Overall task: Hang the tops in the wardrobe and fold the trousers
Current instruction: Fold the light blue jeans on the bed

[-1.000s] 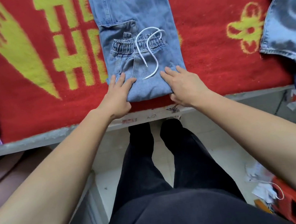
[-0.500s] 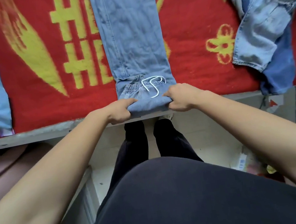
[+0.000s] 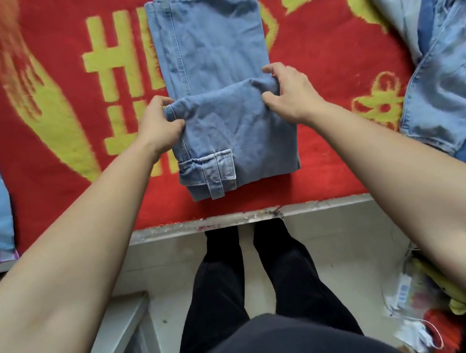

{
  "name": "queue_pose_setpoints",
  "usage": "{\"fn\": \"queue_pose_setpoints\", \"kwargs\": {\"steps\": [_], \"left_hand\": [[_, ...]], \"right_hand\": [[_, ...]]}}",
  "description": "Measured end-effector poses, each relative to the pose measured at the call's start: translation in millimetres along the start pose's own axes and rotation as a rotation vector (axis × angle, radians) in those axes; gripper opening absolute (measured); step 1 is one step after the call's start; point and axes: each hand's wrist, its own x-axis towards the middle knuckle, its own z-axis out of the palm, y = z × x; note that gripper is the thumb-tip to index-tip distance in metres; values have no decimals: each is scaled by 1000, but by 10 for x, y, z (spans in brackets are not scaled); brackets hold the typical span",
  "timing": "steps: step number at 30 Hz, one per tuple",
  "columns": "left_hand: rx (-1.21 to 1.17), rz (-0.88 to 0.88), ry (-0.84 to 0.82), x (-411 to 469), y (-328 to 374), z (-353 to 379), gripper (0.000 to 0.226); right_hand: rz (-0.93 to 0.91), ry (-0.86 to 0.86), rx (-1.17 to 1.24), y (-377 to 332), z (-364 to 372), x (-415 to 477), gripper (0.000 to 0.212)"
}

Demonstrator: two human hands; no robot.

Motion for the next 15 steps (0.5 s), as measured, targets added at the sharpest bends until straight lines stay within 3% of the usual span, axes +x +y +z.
{"fn": "queue_pose_setpoints", "kwargs": {"steps": [6, 11, 15], "left_hand": [[-45, -96, 120, 525, -98, 267, 49], [397, 210, 380, 409, -175, 554, 56], [655, 326, 102, 133, -382, 912, 60]], "right_hand": [[-26, 174, 17, 164, 372, 432, 55], [-178, 330, -290, 280, 673, 432, 53], [-330, 237, -428, 464, 964, 225, 58]]}}
